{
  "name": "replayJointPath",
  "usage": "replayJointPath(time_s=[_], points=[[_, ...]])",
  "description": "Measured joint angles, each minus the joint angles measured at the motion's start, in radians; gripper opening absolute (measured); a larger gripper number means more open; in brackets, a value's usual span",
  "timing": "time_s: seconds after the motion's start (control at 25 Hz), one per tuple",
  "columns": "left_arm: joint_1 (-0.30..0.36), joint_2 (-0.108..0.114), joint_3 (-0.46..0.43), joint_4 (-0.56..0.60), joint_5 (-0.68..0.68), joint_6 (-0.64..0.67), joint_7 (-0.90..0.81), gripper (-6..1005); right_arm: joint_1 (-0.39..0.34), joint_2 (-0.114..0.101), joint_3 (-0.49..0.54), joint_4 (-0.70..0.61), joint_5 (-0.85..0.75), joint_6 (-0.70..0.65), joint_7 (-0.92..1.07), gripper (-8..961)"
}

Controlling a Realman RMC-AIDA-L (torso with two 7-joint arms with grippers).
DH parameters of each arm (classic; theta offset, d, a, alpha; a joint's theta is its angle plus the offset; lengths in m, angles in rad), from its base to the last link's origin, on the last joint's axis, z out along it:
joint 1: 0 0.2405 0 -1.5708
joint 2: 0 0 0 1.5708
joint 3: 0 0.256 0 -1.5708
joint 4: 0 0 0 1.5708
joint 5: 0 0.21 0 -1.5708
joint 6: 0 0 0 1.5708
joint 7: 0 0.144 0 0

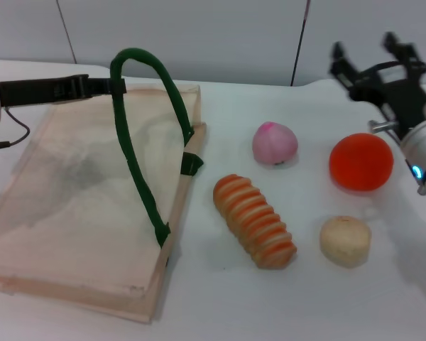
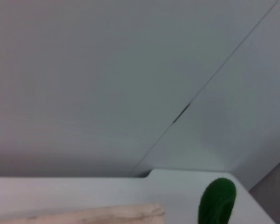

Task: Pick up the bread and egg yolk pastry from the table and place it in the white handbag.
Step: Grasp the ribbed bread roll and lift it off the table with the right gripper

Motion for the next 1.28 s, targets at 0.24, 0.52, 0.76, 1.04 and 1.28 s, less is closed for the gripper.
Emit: replayJointPath(time_s=[0.24,0.52,0.76,1.04,1.28], points=[[0.024,0.000,0.000,-0.022,-0.080,-0.031,0.080,130,-0.016,-0.100,0.001,-0.211,-0.194,-0.264,-0.001,884],[0.065,0.021,0.000,-0.023,-0.202,-0.115,0.125,130,-0.061,-0.169,0.070,-0.471,-0.365,-0.675,-0.014,884],[0.087,0.031,0.000,-0.023,-0.266,-0.152,0.142,130,-0.125,-0.093,0.243,-0.615,-0.476,-1.119,-0.133,884],[0.091,0.031,-0.014,-0.023,-0.284,-0.168,0.149,130,-0.120,-0.026,0.341,-0.633,-0.477,-1.398,-0.218,884],[0.093,0.031,-0.015,-0.024,-0.338,-0.210,0.170,130,-0.078,0.005,0.346,-0.593,-0.475,-1.475,-0.218,884]])
